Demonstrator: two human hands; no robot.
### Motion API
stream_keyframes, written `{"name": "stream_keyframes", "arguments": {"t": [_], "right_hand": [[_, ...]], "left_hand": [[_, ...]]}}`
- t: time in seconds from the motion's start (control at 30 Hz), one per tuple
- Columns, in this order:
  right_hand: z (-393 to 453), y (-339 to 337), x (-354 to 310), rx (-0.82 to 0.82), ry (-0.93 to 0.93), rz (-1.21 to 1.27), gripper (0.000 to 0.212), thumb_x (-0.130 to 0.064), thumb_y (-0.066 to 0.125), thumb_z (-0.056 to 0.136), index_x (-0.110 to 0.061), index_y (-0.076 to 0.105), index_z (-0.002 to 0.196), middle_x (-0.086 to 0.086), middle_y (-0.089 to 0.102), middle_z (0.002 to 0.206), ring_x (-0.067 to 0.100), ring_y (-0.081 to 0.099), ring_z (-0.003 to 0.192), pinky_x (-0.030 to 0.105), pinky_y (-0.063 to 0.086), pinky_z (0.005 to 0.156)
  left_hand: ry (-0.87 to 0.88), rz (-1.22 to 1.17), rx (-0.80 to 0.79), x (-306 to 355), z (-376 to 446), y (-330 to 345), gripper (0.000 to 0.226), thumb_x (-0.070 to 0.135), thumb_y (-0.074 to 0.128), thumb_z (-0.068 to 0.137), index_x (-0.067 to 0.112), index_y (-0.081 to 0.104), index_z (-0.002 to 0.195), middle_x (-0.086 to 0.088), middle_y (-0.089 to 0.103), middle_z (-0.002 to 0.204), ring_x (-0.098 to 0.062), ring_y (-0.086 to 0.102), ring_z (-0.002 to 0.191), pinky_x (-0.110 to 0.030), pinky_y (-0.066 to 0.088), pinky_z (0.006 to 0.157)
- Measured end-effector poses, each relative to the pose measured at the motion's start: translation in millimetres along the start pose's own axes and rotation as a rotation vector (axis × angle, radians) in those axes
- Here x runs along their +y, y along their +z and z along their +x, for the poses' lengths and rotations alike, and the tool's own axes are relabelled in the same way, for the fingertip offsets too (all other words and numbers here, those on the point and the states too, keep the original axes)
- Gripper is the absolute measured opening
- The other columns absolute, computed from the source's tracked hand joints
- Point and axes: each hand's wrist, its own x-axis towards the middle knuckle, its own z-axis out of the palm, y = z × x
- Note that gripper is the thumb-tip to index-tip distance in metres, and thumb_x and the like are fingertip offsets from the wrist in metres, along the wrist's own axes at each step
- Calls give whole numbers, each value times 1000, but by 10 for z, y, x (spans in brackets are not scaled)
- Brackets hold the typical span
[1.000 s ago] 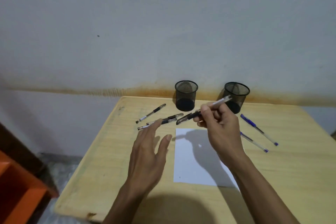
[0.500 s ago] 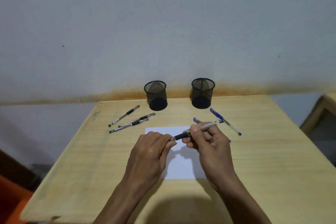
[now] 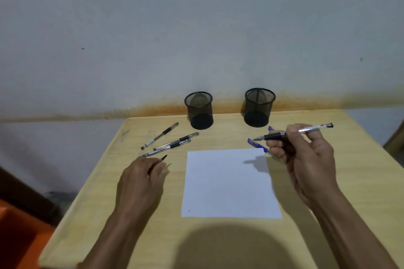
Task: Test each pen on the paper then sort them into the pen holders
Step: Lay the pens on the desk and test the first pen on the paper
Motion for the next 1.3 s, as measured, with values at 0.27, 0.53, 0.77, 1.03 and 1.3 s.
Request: {"name": "stream_keyframes", "arguments": {"t": [0.27,0.53,0.77,1.03,1.3], "right_hand": [[-75,329,418,0,53,-124,8,-16,57,104,-14,58,96,12,75,82,20,73,67,24,60,60],[-102,390,591,12,79,-220,8,-17,58,103,-11,61,98,10,77,80,21,73,71,28,61,65],[-102,396,666,70,99,-193,7,-18,59,103,-14,61,97,6,78,77,17,74,69,25,61,63],[-135,466,797,115,130,-244,11,-8,68,97,-7,59,104,20,75,91,16,76,71,24,61,63],[-172,558,910,65,88,-360,17,3,73,89,1,59,99,8,74,75,9,73,62,19,59,59]], "left_hand": [[42,198,2,-475,351,221,19,27,64,93,11,75,90,-4,59,80,-28,55,74,-36,44,66],[96,218,59,-521,225,327,9,22,72,86,14,74,89,-4,66,94,-30,58,91,-40,46,75],[298,7,-73,-105,247,464,35,30,57,95,12,64,125,-4,63,128,-24,54,121,-41,44,102],[349,20,-305,-36,434,653,46,38,34,97,17,55,132,3,57,133,-19,48,126,-38,34,109],[419,-15,-270,-213,285,647,40,25,42,91,11,66,119,-5,63,126,-22,53,120,-39,38,105]]}}
